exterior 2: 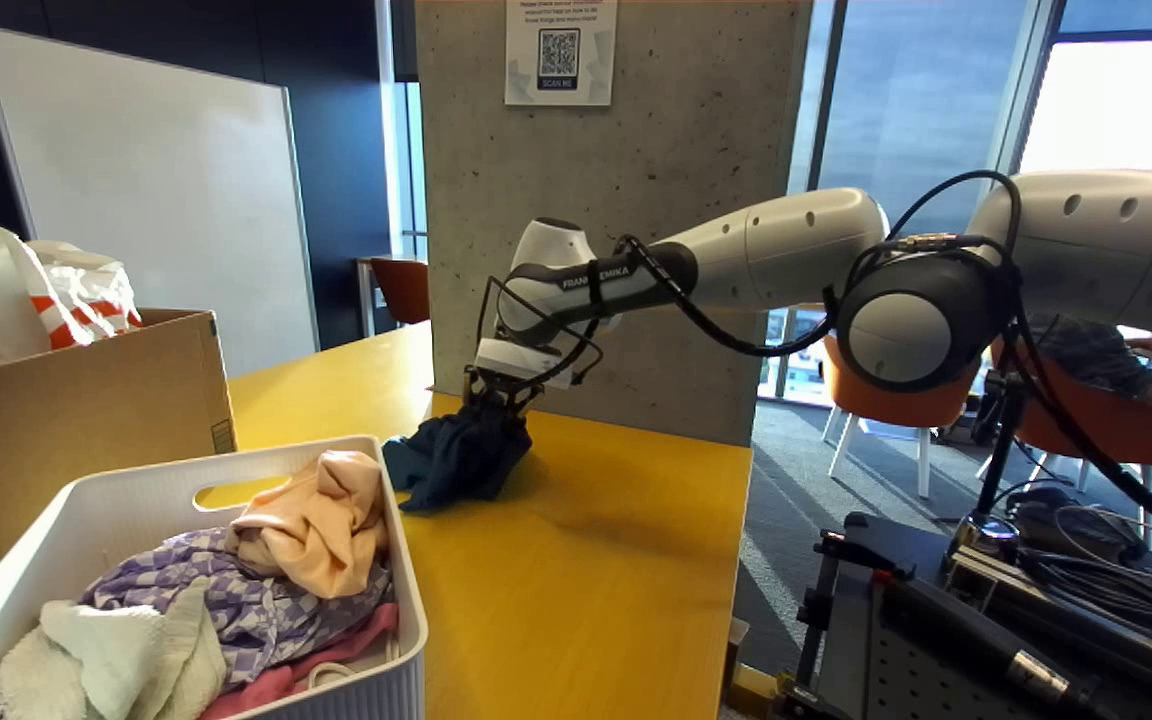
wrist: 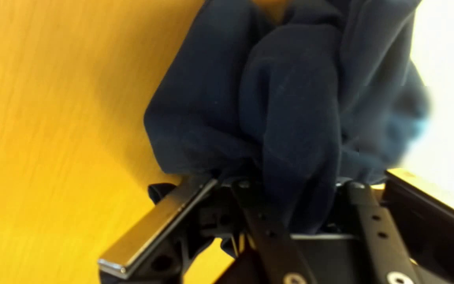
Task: Pick up the blue cloth and put it inside the white basket
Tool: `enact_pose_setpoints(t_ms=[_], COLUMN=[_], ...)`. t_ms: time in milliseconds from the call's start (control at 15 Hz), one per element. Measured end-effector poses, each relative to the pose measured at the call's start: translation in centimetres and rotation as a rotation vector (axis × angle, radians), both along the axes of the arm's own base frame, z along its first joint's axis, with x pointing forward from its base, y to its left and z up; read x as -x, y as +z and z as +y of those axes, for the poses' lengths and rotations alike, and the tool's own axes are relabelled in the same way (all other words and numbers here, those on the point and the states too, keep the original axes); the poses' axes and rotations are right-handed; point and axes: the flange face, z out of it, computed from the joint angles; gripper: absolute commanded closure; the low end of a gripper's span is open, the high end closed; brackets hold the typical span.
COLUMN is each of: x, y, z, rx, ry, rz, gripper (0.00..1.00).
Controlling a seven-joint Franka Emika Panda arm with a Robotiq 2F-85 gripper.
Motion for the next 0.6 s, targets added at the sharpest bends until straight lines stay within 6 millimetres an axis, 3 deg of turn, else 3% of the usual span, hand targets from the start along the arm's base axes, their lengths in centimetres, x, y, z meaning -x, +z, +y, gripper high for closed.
enact_pose_setpoints(t_ms=[333,600], x=[-1.8,-2.4], y=[6.6,11.4], z=[4.9,12.3], rx=[0.021,0.056], ry=[0.053,0.141], rz=[-0.173,-0.289], gripper=[0.95,0.95])
